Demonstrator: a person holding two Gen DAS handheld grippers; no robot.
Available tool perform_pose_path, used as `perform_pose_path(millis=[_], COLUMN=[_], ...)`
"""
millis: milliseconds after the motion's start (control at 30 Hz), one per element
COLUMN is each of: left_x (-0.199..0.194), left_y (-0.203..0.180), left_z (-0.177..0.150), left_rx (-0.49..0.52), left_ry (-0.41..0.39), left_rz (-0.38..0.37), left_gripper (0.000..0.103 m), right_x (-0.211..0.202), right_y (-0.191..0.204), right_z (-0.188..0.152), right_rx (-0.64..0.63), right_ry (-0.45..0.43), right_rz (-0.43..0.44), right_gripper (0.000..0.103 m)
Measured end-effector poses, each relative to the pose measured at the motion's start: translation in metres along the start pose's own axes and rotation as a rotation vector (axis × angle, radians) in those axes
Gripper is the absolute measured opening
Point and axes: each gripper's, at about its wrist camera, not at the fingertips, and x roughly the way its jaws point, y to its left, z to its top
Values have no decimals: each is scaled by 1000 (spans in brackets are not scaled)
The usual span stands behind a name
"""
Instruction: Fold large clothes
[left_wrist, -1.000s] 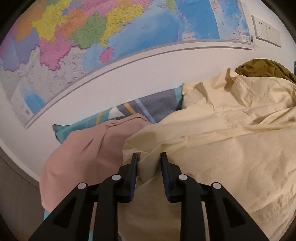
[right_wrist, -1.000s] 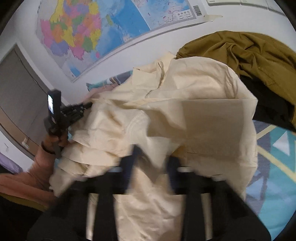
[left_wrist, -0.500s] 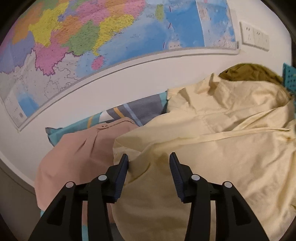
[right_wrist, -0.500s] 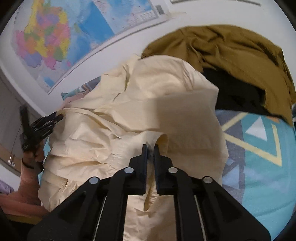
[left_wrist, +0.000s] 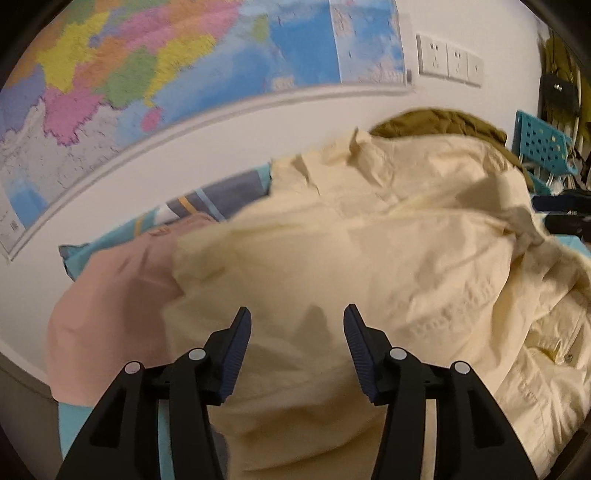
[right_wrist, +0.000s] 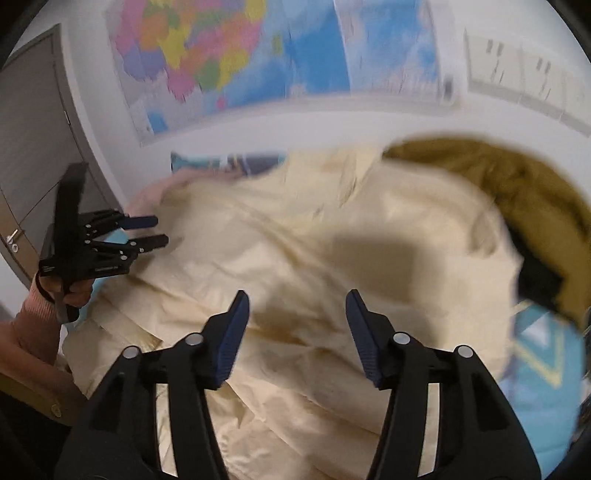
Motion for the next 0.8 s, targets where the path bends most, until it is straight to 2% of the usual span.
perform_pose_path(millis=[33, 67, 133, 200, 267, 333, 433, 567, 667, 733, 800], left_x=[3, 6, 10, 16, 20, 19, 9, -11, -8, 5, 17], left_y=[-1, -3, -5, -5, -5, -4, -7, -21, -34, -38, -38], left_z=[-1, -3, -6, -7, -9, -8, -8, -11, -17, -22, -27], left_rx=[9, 19, 25, 25, 21, 17, 12, 41, 86, 93, 84], left_ry=[6, 13, 20, 32, 42, 41, 28, -14, -2, 44, 81], left_rz=[8, 20, 17, 23, 28, 31, 26, -32, -55, -43, -40], left_gripper=[50, 50, 50, 50, 50, 50, 52, 56, 56, 56, 57], right_x=[11, 24, 44, 51, 51, 45, 30, 11, 30, 46, 55], right_y=[-3, -9, -27, -41, -50, -44, -34, -16, -15, -24, -35], right_z=[-3, -7, -15, -18, -19, -18, -14, -9, -13, -19, -24], right_rx=[8, 14, 73, 125, 176, 159, 125, 45, 15, 35, 84], right_ry=[25, 60, 111, 123, 115, 106, 65, 5, 66, 110, 115], right_rz=[-9, -37, -41, -41, -18, -29, -34, -15, -50, -56, -39], right_gripper=[45, 38, 25, 8, 9, 13, 35, 43, 43, 40, 34])
